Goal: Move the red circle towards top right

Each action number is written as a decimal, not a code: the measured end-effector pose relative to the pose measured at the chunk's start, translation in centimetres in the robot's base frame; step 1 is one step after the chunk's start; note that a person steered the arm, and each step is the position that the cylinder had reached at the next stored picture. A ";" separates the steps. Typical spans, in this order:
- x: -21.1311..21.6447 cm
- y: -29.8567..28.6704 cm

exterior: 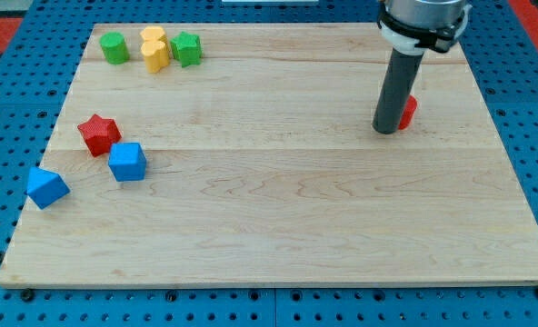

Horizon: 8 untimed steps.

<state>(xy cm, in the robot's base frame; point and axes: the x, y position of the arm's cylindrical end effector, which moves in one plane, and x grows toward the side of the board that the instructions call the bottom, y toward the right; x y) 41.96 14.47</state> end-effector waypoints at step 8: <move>-6.1 3.9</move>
<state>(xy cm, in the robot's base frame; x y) 35.82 18.36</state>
